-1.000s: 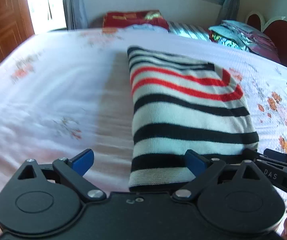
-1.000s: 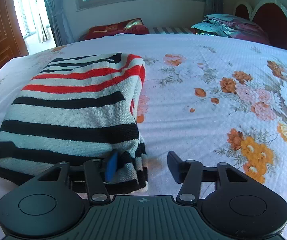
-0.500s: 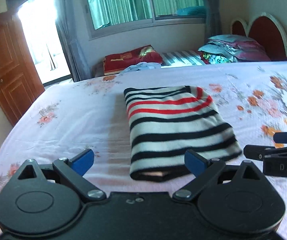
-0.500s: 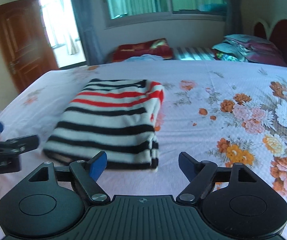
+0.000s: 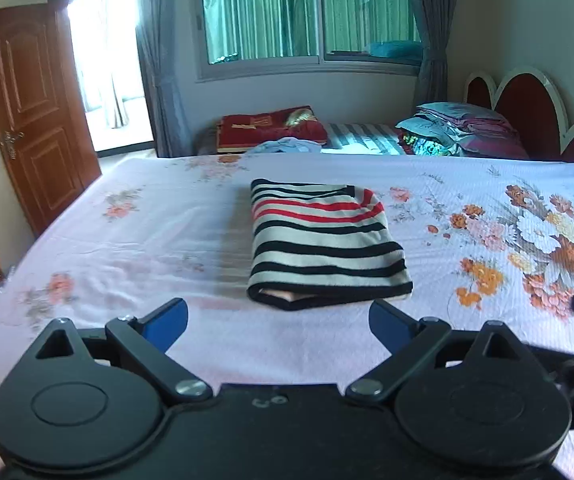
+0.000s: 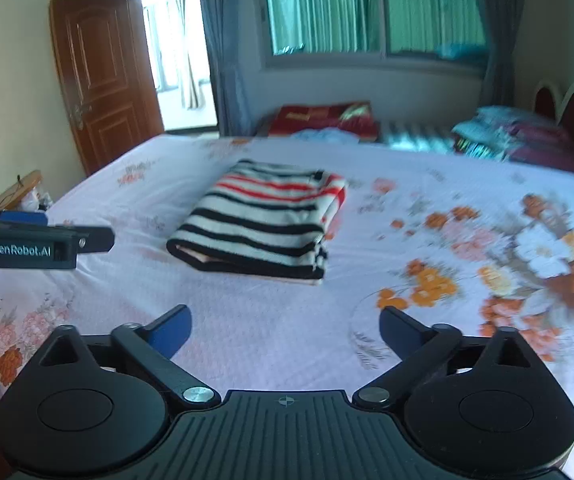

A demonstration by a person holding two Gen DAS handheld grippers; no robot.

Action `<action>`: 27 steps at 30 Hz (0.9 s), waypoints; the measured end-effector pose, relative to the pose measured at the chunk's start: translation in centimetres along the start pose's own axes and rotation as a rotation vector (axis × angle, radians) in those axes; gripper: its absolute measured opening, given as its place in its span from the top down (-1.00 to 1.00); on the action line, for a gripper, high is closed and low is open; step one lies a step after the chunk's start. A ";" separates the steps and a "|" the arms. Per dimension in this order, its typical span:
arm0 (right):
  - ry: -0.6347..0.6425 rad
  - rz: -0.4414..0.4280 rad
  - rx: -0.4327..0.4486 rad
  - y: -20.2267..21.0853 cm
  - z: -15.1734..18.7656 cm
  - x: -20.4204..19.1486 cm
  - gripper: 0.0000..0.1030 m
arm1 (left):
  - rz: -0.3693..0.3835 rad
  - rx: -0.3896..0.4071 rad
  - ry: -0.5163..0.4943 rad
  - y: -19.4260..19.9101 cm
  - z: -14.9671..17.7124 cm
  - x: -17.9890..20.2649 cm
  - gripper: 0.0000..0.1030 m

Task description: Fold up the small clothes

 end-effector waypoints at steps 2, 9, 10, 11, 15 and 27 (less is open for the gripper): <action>0.002 0.029 0.040 2.1 -0.4 -0.2 -0.99 | -0.008 0.003 0.017 1.5 0.2 -0.1 -0.88; -0.027 0.083 0.147 7.5 -1.7 -0.8 -0.99 | -0.032 0.025 0.066 6.5 0.6 -0.7 -0.88; -0.028 0.088 0.163 8.1 -1.9 -1.0 -0.99 | -0.035 0.024 0.069 7.1 0.7 -0.8 -0.88; -0.028 0.094 0.175 8.7 -2.1 -1.2 -0.99 | -0.039 0.023 0.074 7.6 0.7 -0.8 -0.88; -0.034 0.100 0.222 10.6 -2.6 -2.0 -1.00 | -0.047 0.029 0.096 10.0 0.8 -1.1 -0.88; -0.042 0.090 0.239 12.2 -1.9 -2.3 -1.00 | -0.040 0.071 0.081 13.2 0.6 -0.1 -0.88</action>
Point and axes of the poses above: each gripper's, at about its wrist camera, not at the fingertips, and y roughly against the way its jaws point, x to its right, z to its underside, the point moved 5 cm from there along -y, roughly the way its jaws point, and after that the axes turned 6 degrees about x, right-handed, at the moved point
